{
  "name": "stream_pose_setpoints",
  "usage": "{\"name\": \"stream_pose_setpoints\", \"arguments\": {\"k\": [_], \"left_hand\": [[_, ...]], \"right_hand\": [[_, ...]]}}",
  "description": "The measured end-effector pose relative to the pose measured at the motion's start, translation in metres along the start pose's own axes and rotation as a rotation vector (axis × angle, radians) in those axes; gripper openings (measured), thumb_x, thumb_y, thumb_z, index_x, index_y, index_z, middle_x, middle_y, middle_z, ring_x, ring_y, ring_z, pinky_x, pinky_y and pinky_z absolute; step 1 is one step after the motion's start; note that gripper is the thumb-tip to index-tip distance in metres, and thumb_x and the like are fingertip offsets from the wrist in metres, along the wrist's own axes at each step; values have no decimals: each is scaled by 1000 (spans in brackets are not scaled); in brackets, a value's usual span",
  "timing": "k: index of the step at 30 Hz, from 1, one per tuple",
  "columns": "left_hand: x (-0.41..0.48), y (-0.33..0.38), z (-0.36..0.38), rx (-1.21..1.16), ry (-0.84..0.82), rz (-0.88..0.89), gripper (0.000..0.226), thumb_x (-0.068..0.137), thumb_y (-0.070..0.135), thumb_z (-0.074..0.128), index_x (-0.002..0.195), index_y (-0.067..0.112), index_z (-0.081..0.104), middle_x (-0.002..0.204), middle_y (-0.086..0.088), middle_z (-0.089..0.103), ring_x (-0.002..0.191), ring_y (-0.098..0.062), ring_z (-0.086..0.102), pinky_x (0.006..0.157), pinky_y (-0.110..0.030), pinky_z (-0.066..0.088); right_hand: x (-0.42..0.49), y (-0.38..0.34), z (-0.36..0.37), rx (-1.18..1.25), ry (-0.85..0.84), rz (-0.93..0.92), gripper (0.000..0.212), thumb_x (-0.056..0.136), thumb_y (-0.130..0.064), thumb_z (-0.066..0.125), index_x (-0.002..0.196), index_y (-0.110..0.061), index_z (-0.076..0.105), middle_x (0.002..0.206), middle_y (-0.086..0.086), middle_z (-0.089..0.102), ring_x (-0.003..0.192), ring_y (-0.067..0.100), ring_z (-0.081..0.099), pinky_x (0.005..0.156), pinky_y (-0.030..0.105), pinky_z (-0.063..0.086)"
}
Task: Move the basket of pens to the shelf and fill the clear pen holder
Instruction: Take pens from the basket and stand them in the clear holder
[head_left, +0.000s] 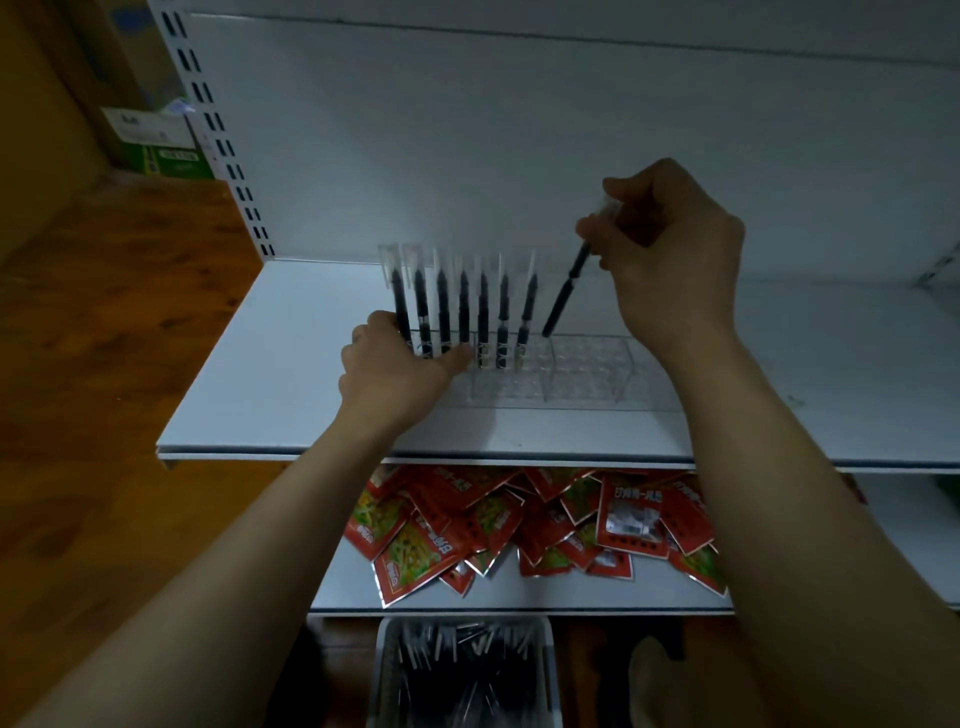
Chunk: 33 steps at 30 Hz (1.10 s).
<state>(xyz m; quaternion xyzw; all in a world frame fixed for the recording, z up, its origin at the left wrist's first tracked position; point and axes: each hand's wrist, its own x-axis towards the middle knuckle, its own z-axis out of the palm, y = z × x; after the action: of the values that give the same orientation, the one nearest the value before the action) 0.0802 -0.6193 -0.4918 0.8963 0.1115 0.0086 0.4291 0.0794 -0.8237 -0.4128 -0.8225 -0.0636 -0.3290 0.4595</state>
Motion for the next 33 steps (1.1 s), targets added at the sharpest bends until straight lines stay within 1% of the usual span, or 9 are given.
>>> {"name": "stream_pose_setpoints", "arguments": {"k": [4, 6, 10, 13, 17, 20, 23, 28, 33], "left_hand": [[-5, 3, -5, -46, -12, -13, 91, 44, 78, 63, 116, 24, 55, 115, 0, 61, 108, -25, 57, 91, -50, 50], [-8, 4, -6, -68, -20, -17, 87, 52, 72, 68, 120, 21, 52, 119, -2, 58, 111, -26, 55, 93, -51, 49], [-7, 2, -6, -79, -15, 4, 79, 62, 64, 74, 122, 20, 50, 122, -3, 56, 115, -26, 52, 95, -51, 47], [-6, 0, -5, -83, -16, 12, 79, 66, 62, 76, 126, 19, 49, 126, -3, 54, 118, -25, 50, 97, -51, 46], [-9, -1, -6, -87, -24, 32, 88, 59, 70, 71, 128, 19, 49, 126, -3, 54, 118, -25, 51, 96, -51, 47], [-16, 0, -11, -103, -20, 42, 105, 50, 78, 66, 134, 18, 45, 131, -3, 53, 120, -25, 51, 97, -49, 48], [-34, -2, -18, -102, 0, 47, 98, 69, 59, 76, 144, 16, 32, 143, -8, 41, 130, -27, 42, 104, -48, 42], [-70, -28, -24, -26, 51, 57, 88, 76, 48, 75, 145, 15, 31, 145, -9, 37, 132, -27, 39, 102, -46, 44], [-109, -42, -21, -30, 87, 117, 65, 81, 42, 73, 132, 15, 44, 127, -2, 51, 112, -20, 55, 90, -39, 51]], "right_hand": [[3, 3, -3, -8, -10, 15, 15, 84, -15, 72, 95, -18, 61, 78, -1, 62, 77, 17, 65, 74, 35, 58], [3, 0, -4, -22, -38, -10, 13, 86, -14, 69, 97, -16, 63, 84, 2, 65, 75, 15, 64, 75, 29, 57], [-6, 0, 4, -192, -277, -52, 4, 91, -14, 64, 93, -15, 66, 83, -12, 62, 72, 5, 59, 70, 18, 48], [-19, 5, 11, -197, -315, -43, 15, 92, -11, 60, 106, -14, 64, 84, -17, 57, 71, 3, 55, 68, 16, 45], [-32, 4, 8, -189, -323, -26, 33, 93, -12, 58, 124, -22, 59, 100, -11, 60, 83, 7, 59, 81, 25, 51], [-46, 2, 2, -184, -359, 48, 64, 93, -14, 59, 144, -42, 34, 120, -6, 58, 92, 7, 60, 87, 29, 52], [-61, -4, -7, -175, -369, 115, 77, 91, -17, 63, 148, -46, 20, 132, -5, 51, 104, 7, 56, 92, 37, 52], [-89, -20, -17, -160, -367, 185, 74, 90, -22, 64, 150, -33, 22, 133, -4, 50, 105, 9, 55, 93, 37, 51], [-125, -30, -18, -213, -527, 252, 45, 91, -26, 63, 134, -26, 49, 103, -9, 59, 85, 8, 59, 81, 32, 53]]}}
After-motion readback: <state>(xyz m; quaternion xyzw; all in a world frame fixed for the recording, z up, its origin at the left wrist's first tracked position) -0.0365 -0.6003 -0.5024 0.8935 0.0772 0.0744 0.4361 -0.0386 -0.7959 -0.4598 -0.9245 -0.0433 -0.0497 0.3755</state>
